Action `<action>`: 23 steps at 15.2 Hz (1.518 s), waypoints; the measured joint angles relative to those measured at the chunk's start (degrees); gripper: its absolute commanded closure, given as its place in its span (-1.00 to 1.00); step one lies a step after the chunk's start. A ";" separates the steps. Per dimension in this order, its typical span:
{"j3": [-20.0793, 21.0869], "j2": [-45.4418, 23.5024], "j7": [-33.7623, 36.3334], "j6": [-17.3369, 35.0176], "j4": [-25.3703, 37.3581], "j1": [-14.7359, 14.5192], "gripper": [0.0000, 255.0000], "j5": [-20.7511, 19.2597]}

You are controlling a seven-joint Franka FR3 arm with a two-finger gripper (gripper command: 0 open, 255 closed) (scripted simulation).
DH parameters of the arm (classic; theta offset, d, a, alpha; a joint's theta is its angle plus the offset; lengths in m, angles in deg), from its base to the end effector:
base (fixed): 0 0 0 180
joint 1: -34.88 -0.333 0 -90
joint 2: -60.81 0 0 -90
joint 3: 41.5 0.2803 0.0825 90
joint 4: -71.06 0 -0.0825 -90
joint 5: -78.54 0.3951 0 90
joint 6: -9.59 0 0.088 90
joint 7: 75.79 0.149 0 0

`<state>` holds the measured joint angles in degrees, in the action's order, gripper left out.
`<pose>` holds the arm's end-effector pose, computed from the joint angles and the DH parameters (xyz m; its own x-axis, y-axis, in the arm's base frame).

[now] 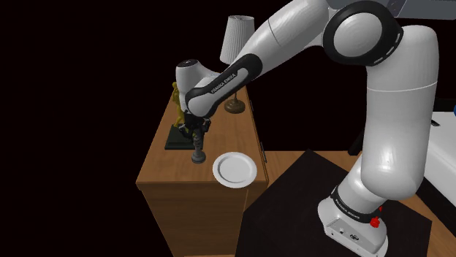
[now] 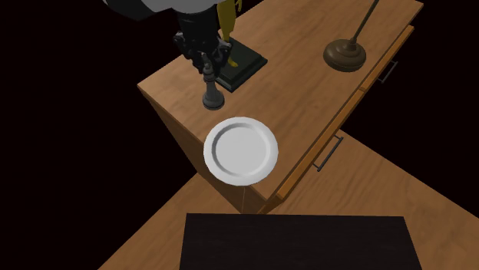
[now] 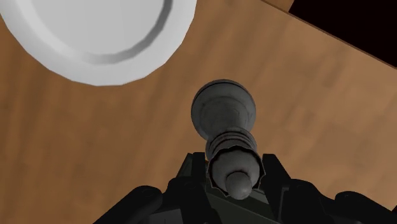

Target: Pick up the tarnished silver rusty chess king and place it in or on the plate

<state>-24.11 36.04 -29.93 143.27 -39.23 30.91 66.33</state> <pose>0.5782 0.2170 0.1919 0.9533 -0.3014 0.0208 -0.3018 -0.9532 0.0193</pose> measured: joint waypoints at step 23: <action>2.07 25.44 -8.17 -6.53 -17.24 4.31 1.00 10.44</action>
<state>-22.05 61.48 -38.10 136.73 -56.47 35.22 76.78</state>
